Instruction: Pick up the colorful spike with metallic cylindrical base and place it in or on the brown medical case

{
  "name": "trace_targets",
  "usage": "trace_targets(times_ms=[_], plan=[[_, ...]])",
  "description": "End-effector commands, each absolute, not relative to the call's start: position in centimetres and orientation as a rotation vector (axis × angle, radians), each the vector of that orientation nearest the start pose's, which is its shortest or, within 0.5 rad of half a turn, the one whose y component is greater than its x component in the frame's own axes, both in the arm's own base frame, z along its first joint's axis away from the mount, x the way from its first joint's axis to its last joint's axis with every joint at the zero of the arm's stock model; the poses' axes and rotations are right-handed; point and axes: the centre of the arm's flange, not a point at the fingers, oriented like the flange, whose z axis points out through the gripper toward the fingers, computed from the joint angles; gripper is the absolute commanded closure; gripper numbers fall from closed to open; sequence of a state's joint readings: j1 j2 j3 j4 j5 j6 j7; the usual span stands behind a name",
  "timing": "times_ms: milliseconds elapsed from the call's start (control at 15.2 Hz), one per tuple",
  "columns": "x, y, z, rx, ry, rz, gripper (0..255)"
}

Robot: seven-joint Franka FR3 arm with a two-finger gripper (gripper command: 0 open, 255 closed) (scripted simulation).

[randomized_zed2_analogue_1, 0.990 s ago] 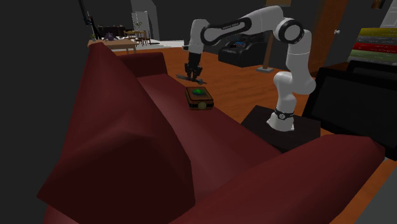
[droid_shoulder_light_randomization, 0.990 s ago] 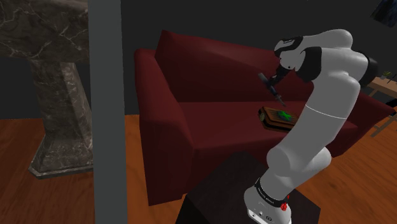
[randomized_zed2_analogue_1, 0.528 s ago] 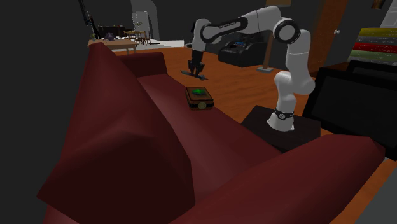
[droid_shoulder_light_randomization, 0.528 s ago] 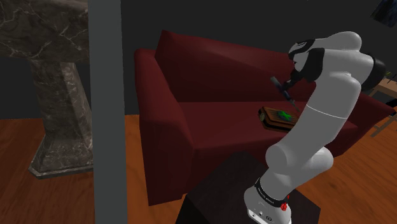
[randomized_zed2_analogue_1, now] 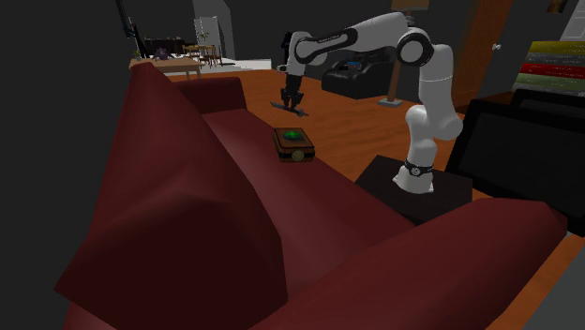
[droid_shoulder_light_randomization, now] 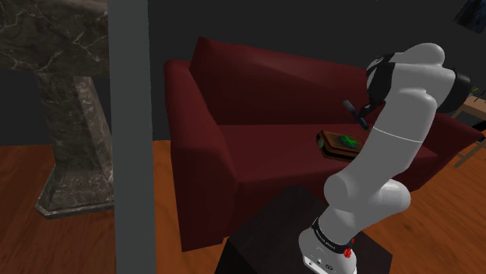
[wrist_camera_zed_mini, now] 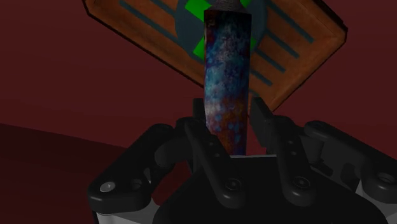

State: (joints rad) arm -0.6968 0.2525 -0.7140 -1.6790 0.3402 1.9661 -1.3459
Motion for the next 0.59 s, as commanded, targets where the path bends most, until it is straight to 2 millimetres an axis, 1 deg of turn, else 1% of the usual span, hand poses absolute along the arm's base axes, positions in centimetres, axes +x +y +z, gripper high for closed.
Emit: trace_targets(times_ms=[0,528], plan=[[15.7,-61.3,48.1,-3.190,0.250,-0.278,255],[15.7,-61.3,43.9,-3.190,0.250,-0.278,255]])
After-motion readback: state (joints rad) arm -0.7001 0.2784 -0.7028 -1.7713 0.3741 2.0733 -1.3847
